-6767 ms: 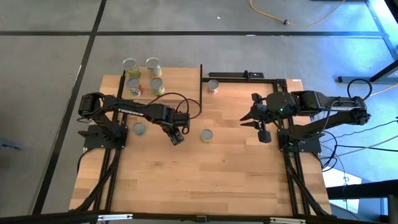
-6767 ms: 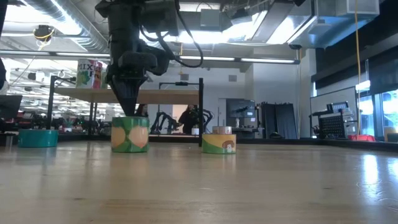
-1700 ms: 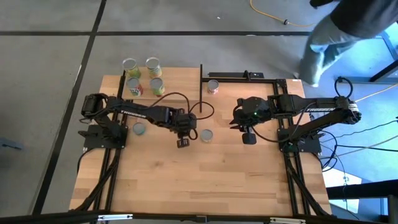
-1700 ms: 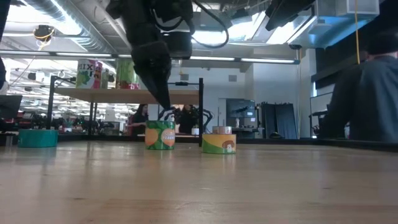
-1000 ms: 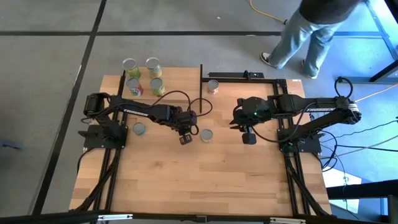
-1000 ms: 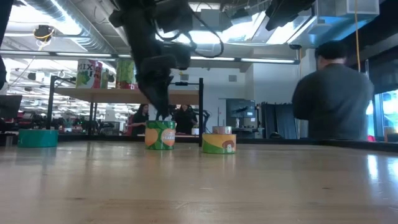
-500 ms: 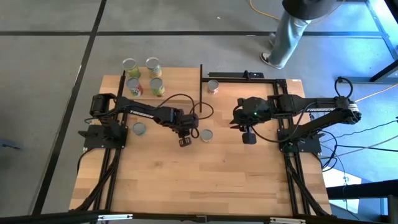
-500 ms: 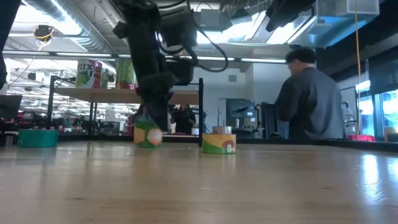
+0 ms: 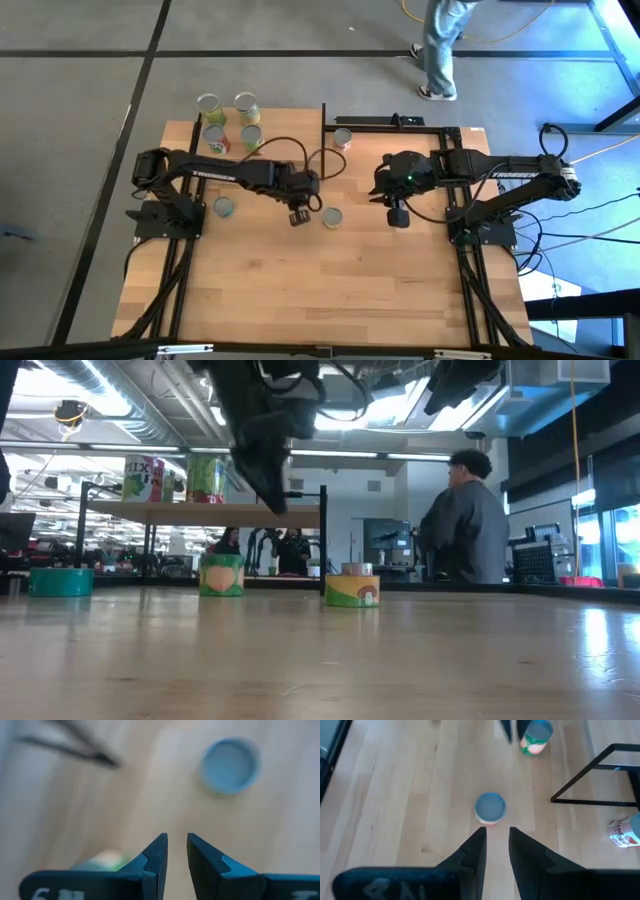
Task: Pick and place cans onto a shelf
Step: Put the canned peaches on the shelf
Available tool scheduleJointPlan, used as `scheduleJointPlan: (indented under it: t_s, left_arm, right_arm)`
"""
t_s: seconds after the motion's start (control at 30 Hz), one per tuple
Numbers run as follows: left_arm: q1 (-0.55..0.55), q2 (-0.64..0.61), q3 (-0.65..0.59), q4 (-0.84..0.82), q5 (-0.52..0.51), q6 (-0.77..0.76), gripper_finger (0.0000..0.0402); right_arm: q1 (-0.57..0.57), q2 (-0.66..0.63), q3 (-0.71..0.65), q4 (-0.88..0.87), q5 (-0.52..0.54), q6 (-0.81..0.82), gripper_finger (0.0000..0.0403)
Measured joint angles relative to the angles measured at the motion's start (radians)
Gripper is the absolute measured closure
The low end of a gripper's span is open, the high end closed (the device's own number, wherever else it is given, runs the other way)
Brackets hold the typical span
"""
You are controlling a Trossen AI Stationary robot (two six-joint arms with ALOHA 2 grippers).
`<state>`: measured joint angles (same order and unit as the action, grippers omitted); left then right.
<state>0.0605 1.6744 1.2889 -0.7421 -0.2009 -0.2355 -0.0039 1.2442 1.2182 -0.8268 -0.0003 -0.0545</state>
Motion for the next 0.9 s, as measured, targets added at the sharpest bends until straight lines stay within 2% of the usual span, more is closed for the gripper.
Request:
scheduleJointPlan:
  t_s: [0.13, 0.2, 0.3, 0.57, 0.73, 0.9]
  left_arm:
    - [0.018, -0.003, 0.074, -0.277, -0.070, -0.097, 0.0335]
    - [0.029, -0.003, 0.076, -0.314, -0.060, -0.125, 0.0335]
    - [0.043, -0.003, 0.060, -0.319, -0.016, -0.080, 0.0335]
    - [0.034, -0.002, -0.064, -0.230, -0.032, 0.212, 0.0335]
    - [0.036, -0.002, -0.135, -0.184, -0.038, 0.243, 0.0335]
    - [0.035, -0.002, -0.140, -0.179, -0.070, 0.246, 0.0335]
  right_arm:
    - [-0.007, 0.000, 0.000, 0.008, -0.001, 0.024, 0.0318]
    - [-0.007, 0.000, 0.000, 0.010, -0.001, 0.024, 0.0318]
    - [-0.007, 0.000, 0.000, 0.036, -0.002, 0.024, 0.0318]
    - [-0.007, 0.000, 0.000, 0.060, -0.002, 0.020, 0.0318]
    - [-0.007, 0.000, 0.000, 0.060, -0.001, 0.001, 0.0318]
    - [-0.007, 0.000, 0.000, 0.059, -0.001, -0.007, 0.0318]
